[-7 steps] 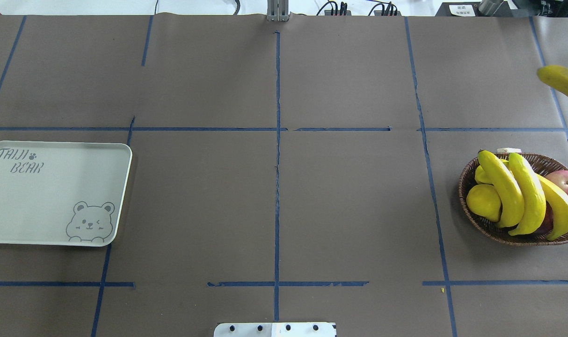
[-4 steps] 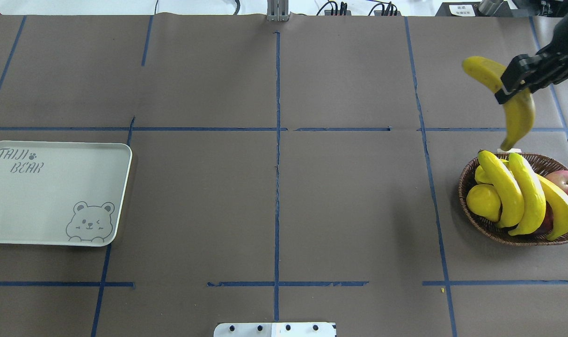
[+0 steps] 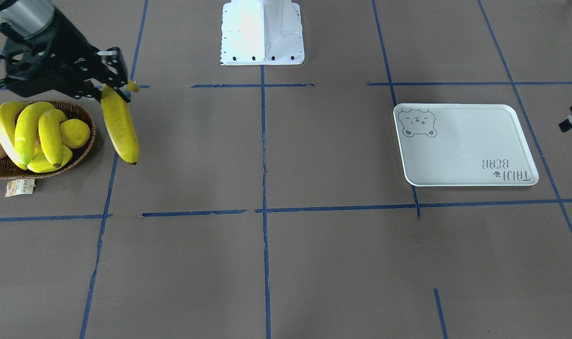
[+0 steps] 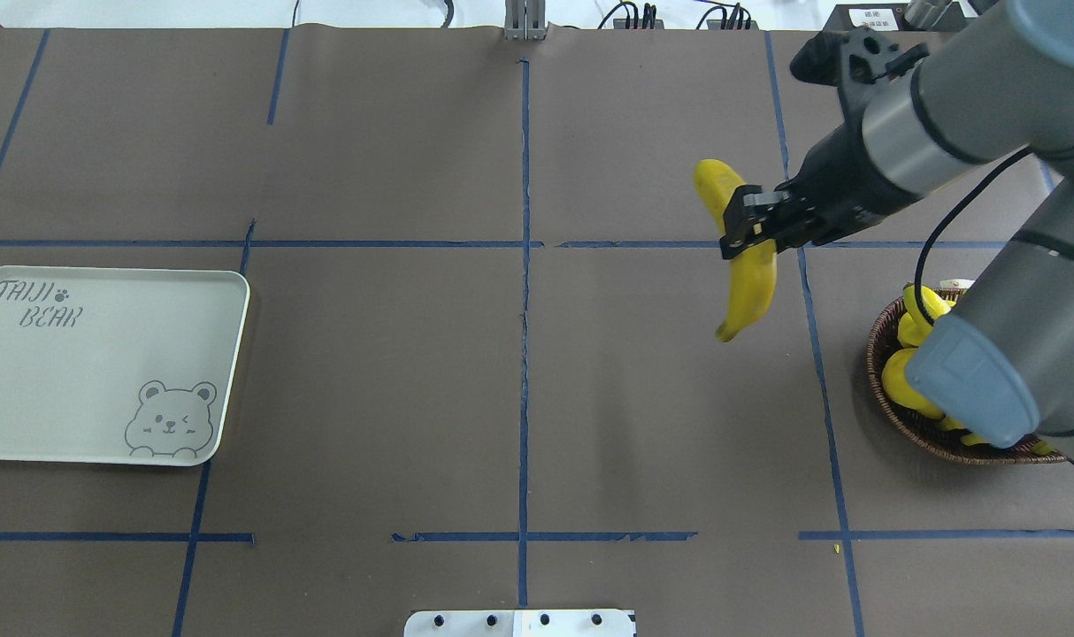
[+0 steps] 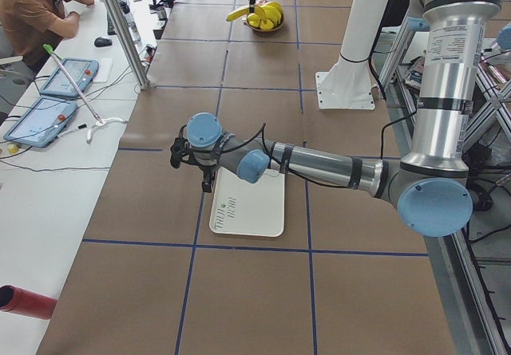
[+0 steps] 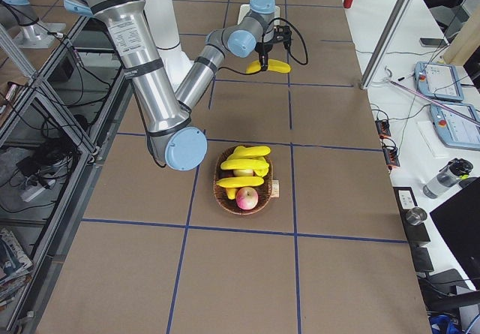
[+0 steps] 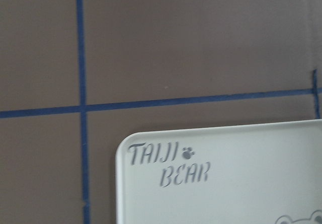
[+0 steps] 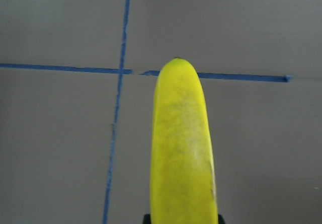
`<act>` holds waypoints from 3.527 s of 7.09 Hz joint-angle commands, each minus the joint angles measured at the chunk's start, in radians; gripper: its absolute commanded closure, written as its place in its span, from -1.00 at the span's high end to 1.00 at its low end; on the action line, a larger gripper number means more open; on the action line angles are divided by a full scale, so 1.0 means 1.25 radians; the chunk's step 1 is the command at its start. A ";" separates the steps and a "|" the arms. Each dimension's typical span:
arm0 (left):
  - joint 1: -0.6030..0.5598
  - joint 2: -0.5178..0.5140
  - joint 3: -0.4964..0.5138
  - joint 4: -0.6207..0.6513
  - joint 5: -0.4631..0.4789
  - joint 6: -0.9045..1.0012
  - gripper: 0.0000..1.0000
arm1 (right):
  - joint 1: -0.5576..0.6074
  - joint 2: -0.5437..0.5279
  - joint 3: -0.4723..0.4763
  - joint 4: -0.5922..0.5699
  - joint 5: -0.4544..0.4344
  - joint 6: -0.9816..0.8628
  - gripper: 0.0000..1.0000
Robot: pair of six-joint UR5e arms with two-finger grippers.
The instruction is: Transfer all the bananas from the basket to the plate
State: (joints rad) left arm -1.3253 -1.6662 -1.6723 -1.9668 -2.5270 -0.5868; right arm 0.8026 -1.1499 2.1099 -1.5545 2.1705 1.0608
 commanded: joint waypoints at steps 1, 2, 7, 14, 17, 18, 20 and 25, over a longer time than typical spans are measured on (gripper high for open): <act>0.108 -0.106 -0.005 -0.071 0.004 -0.264 0.99 | -0.135 0.035 0.002 0.096 -0.137 0.161 -0.93; 0.149 -0.166 -0.005 -0.124 0.009 -0.425 0.99 | -0.178 0.063 0.001 0.096 -0.190 0.183 -0.93; 0.423 -0.324 -0.080 -0.414 0.325 -1.126 0.99 | -0.241 0.105 -0.001 0.120 -0.245 0.212 -1.00; 0.591 -0.373 -0.088 -0.415 0.456 -1.139 0.98 | -0.254 0.106 0.002 0.151 -0.243 0.212 -1.00; 0.601 -0.370 -0.089 -0.415 0.457 -1.136 0.01 | -0.254 0.105 0.001 0.151 -0.243 0.212 -1.00; 0.601 -0.367 -0.091 -0.416 0.456 -1.131 -0.63 | -0.256 0.104 0.001 0.150 -0.243 0.212 -0.99; 0.600 -0.367 -0.093 -0.415 0.453 -1.131 -1.00 | -0.263 0.105 -0.001 0.150 -0.241 0.219 0.47; 0.584 -0.353 -0.082 -0.397 0.453 -1.130 -1.00 | -0.267 0.090 0.037 0.145 -0.234 0.258 0.99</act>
State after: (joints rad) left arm -0.5828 -2.1159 -1.7834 -2.4735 -1.9615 -1.9992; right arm 0.4672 -1.0266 2.1327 -1.3679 1.8731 1.3827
